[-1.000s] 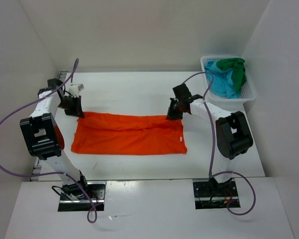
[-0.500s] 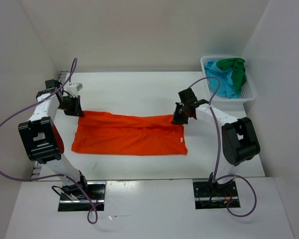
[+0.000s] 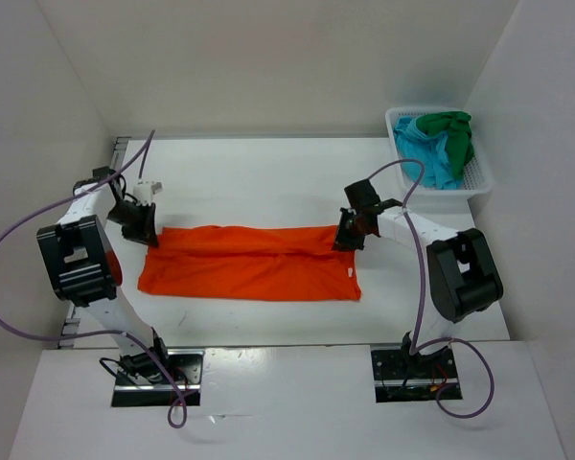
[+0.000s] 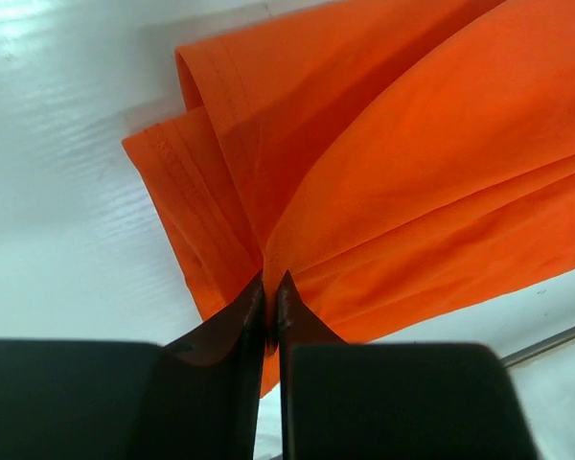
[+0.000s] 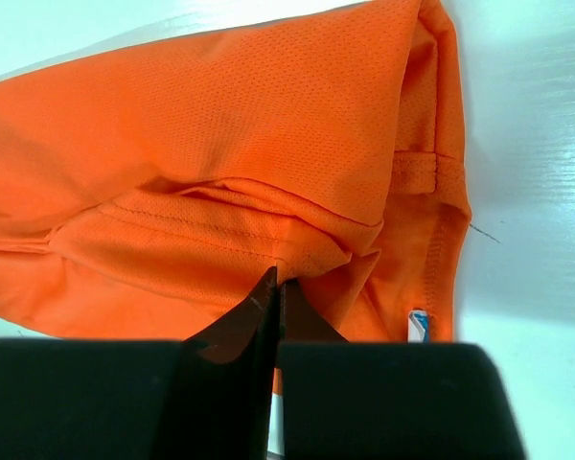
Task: Fold and stack the t-shirts
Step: Fold the other side of the tshirt into a rectangle
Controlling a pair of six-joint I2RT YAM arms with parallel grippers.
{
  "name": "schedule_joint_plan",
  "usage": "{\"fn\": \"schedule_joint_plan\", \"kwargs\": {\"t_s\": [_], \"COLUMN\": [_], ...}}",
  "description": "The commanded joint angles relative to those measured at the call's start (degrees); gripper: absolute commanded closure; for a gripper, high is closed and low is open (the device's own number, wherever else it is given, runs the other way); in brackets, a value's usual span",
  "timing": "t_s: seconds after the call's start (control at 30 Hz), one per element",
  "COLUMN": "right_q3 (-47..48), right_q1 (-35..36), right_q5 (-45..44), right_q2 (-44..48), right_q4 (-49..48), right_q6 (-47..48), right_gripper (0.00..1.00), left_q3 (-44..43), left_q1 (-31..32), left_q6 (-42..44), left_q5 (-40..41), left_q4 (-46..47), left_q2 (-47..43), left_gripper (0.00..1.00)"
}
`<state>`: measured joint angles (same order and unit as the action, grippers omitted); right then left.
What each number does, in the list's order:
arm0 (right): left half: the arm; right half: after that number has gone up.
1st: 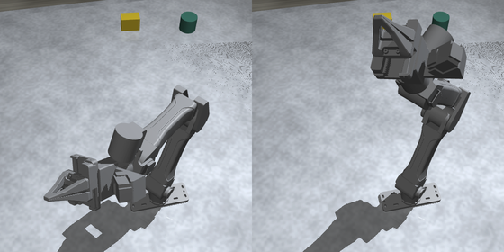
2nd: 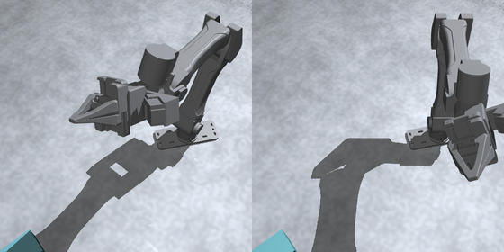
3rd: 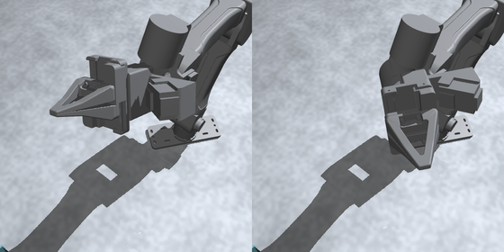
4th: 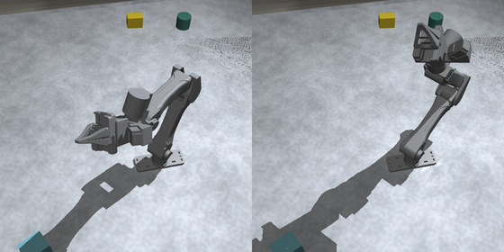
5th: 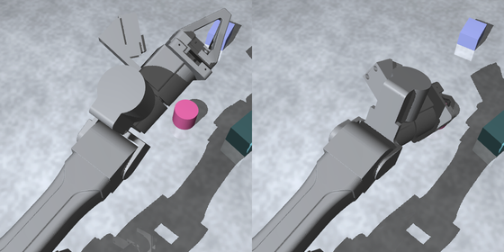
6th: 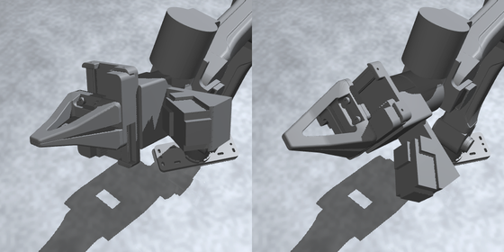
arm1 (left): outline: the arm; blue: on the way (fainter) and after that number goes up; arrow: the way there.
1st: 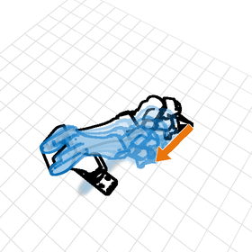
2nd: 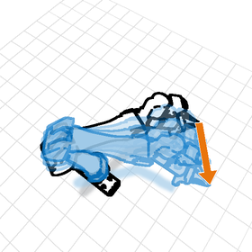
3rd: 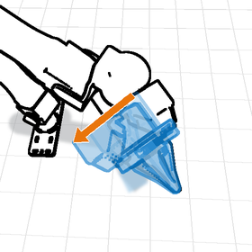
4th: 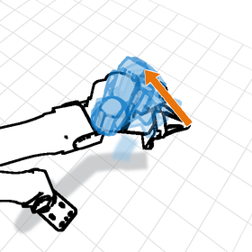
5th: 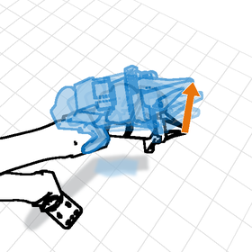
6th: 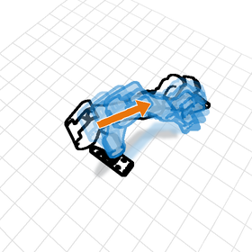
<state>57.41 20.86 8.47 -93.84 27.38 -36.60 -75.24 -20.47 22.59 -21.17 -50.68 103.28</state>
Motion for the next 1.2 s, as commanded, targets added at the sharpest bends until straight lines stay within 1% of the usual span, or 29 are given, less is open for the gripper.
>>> {"fn": "schedule_joint_plan", "kwargs": {"t_s": [0.0, 0.03, 0.07, 0.1, 0.13, 0.17, 0.23, 0.33, 0.37, 0.43, 0.47, 0.53, 0.57, 0.63, 0.67, 0.7, 0.73, 0.77, 0.87, 0.97, 1.07, 1.1, 1.17], "right_q3": [0.34, 0.34, 0.34, 0.34, 0.34, 0.34, 1.12, 3.76, 4.90, 8.67, 9.73, 10.44, 10.44, 7.64, 4.33, 2.20, -0.08, -4.10, -10.11, -13.80, -16.88, -16.89, -17.59], "right_q1": [0.41, 0.41, 0.41, 0.41, 0.41, 0.41, 0.41, 1.02, 2.59, 4.44, 5.23, 5.77, 5.07, 4.54, 4.54, 4.54, 4.54, 4.54, 4.54, 4.54, 4.02, 3.49, 2.96], "right_q5": [0.14, 0.67, 0.67, 0.67, 0.67, 0.15, -0.47, -2.31, -4.49, -7.40, -9.33, -9.35, -9.35, -7.51, -7.50, -6.72, -6.71, -7.84, -8.56, -8.03, -6.63, -6.62, -6.10], "right_q2": [2.09, 2.09, 1.21, 1.21, 1.21, 2.95, 4.89, 8.58, 9.11, 9.73, 9.73, 9.04, 8.07, 7.53, 7.53, 8.93, 11.81, 13.32, 17.63, 19.05, 19.75, 19.23, 17.22], "right_q4": [1.97, 1.98, 2.68, 3.55, 4.08, 4.61, 6.02, 7.25, 8.04, 8.74, 8.75, 7.79, 7.78, 8.30, 8.31, 8.31, 8.31, 8.92, 9.54, 9.54, 8.13, 7.35, 7.34], "right_q6": [-0.05, -0.05, 0.56, 0.56, 0.56, 1.17, 1.18, 1.71, 1.71, 1.09, -0.21, -1.71, -3.37, -5.75, -8.46, -10.14, -11.81, -14.87, -18.06, -21.93, -23.43, -23.43, -22.12], "right_gripper": [0.86, 0.75, 0.66, 0.60, 0.52, 0.51, 0.43, 0.42, 0.42, 0.47, 0.53, 0.58, 0.58, 0.58, 0.48, 0.42, 0.39, 0.30, 0.29, 0.27, 0.26, 0.23, 0.23], "left_q3": [0.71, 1.93, 1.94, 2.72, 2.73, 2.73, 2.21, 0.54, 0.01, -1.73, -2.36, -3.76, -4.29, -5.18, -5.70, -5.70, -5.70, -5.70, -4.21, -3.68, -3.68, -3.07, -1.84], "left_q1": [1.21, 1.22, 1.83, 1.84, 1.84, 1.84, 1.84, 1.31, 1.31, 1.31, 1.31, 1.31, 1.31, 1.83, 2.71, 2.72, 3.32, 3.33, 3.86, 5.00, 6.22, 6.23, 6.23], "left_q6": [2.37, 2.37, 2.37, 2.37, 2.37, 1.76, 1.76, 1.23, 1.23, 0.62, 0.61, -0.08, -0.09, -0.70, -0.70, -1.31, -1.32, -1.32, -1.93, -1.93, -1.93, -1.93, -1.41], "left_q5": [2.00, 2.01, 2.01, 2.01, 2.70, 2.71, 4.20, 5.69, 6.22, 7.02, 7.54, 7.55, 7.55, 8.07, 8.68, 9.38, 9.39, 10.00, 10.01, 10.53, 10.53, 11.75, 13.16], "left_q4": [-2.94, -2.94, -2.24, -2.23, -1.71, -1.19, -1.18, -0.65, -0.65, -0.65, -1.17, -1.18, 0.56, 1.80, 2.94, 3.47, 4.87, 5.67, 9.27, 11.47, 12.09, 12.61, 13.93], "left_q2": [1.39, 1.91, 1.92, 1.92, 1.92, 1.92, 1.13, -1.41, -2.03, -3.69, -3.70, -4.41, -4.41, -2.57, -1.52, 0.49, 1.38, 2.78, 4.29, 5.78, 7.27, 7.28, 7.81], "left_gripper": [0.85, 0.81, 0.68, 0.63, 0.58, 0.55, 0.44, 0.37, 0.35, 0.33, 0.31, 0.28, 0.28, 0.25, 0.25, 0.25, 0.25, 0.24, 0.21, 0.21, 0.21, 0.25, 0.32]}}
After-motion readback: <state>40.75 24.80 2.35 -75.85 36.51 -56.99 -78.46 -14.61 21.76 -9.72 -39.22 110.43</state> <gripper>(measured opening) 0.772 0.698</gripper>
